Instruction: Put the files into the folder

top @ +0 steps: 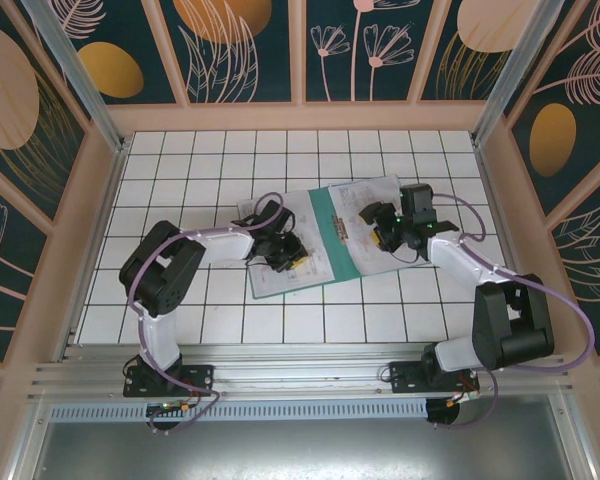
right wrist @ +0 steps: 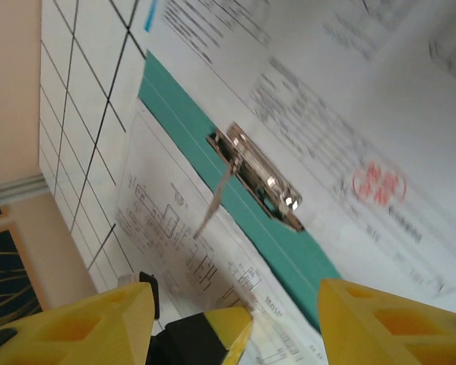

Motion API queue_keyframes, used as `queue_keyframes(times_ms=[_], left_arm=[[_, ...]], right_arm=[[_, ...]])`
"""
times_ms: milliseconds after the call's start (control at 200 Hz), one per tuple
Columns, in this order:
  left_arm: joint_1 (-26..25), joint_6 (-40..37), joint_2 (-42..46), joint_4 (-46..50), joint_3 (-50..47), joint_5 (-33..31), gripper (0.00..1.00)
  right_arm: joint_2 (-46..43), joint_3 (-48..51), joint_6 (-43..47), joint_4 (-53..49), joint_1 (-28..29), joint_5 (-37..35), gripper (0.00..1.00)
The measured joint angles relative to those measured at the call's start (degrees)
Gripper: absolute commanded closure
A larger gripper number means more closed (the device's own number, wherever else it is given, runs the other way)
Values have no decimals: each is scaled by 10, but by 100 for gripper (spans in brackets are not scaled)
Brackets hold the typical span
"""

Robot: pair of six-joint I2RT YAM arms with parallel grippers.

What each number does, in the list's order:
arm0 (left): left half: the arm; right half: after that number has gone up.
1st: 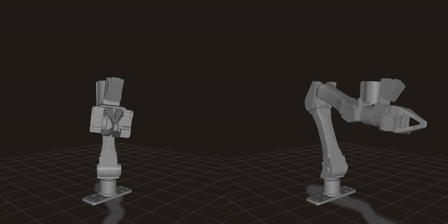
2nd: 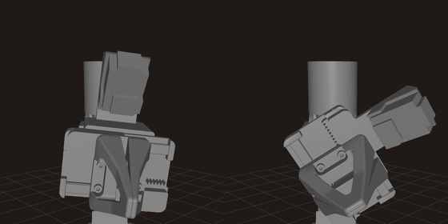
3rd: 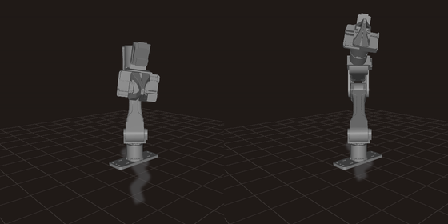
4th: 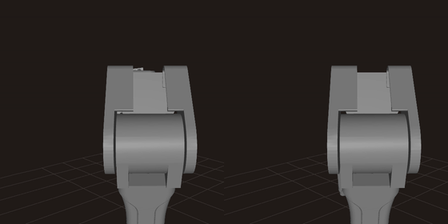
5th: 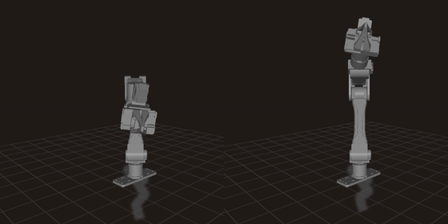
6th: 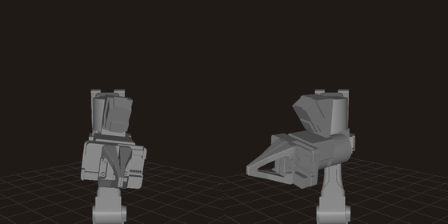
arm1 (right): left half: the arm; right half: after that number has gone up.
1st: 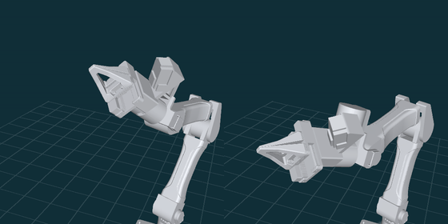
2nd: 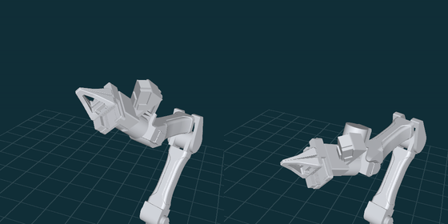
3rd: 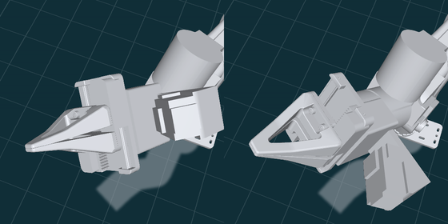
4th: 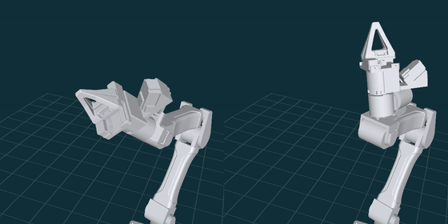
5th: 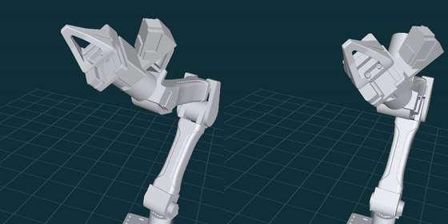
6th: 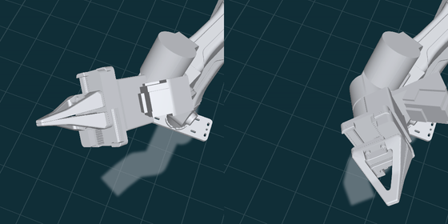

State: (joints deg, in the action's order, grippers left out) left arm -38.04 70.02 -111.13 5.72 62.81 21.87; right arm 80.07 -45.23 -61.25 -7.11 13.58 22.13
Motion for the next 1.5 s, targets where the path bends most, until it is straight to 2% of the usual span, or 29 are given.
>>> queue_keyframes(times_ms=[240, 380, 716, 841, 1271, 1501], left_arm=[[-28, 6, -61, -9, 76, 20, 82], [-30, 6, -75, -10, 95, 28, 83], [-30, 5, -77, -10, 97, 32, 83], [-30, 5, -77, -10, 97, 32, 83], [-30, 5, -77, -9, 97, 32, 83], [-30, 5, -77, -8, 97, 32, 83]], right_arm=[[6, 30, -67, 61, -7, 31, 42], [43, 24, -81, 91, -13, 45, 43], [132, -38, -83, 113, -15, 60, 46], [151, -58, -83, 119, -15, 65, 51], [174, -59, -77, 121, -15, 65, 64], [187, -59, -68, 116, -15, 64, 66]])
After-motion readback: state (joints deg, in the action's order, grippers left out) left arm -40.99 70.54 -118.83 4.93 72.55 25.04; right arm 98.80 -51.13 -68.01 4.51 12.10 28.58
